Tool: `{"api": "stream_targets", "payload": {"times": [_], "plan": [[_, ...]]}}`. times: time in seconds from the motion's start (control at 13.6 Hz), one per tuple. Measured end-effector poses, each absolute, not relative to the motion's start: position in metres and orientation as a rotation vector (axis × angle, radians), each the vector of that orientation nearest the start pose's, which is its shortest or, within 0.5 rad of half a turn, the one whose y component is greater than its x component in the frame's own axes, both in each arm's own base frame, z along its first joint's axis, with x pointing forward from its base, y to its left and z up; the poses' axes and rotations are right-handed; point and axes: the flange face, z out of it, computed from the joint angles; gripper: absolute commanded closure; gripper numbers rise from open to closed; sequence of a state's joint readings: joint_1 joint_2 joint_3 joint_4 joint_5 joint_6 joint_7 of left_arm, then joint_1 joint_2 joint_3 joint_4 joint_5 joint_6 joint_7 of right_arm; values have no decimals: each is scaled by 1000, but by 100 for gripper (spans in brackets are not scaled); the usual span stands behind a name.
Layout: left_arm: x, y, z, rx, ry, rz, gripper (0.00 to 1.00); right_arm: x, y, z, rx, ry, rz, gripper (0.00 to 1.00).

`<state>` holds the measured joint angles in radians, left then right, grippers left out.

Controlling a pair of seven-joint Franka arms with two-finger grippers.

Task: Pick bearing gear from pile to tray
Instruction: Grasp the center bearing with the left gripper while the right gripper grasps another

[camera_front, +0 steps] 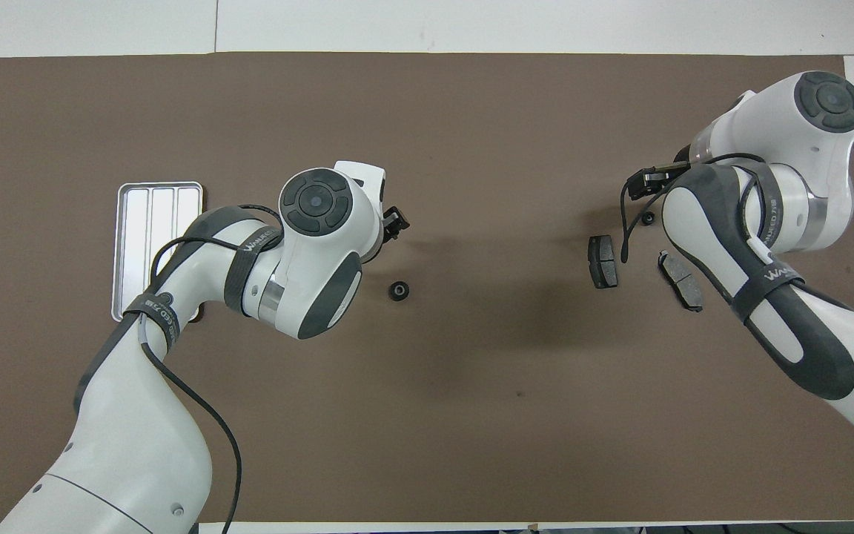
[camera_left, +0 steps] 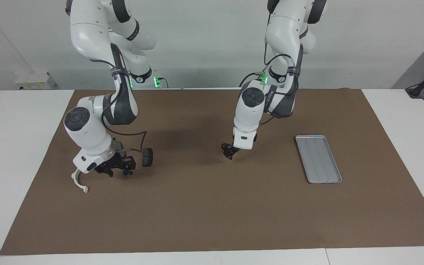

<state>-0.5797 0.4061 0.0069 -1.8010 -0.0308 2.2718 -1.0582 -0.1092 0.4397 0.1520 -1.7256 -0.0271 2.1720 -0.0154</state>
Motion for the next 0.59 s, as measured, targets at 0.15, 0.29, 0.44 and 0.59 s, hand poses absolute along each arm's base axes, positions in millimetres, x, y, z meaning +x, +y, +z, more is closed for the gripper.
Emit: {"api": "stream_targets", "payload": {"times": [0.15,0.29,0.44,0.59], "plan": [[541,-372,331,-3130,-782,-78,0,662,18,325,-3097,-95,-15,17],[531,-384,330,-3135,-758,-74,0,660,18,316,-3095,-114,-18,17],[517,-390,315,-3127,-723,-50,0,657,18,308,-3095,-119,-3,17],[500,-394,295,-3123,-692,-36,0,656,18,303,-3094,-136,11,17]]}}
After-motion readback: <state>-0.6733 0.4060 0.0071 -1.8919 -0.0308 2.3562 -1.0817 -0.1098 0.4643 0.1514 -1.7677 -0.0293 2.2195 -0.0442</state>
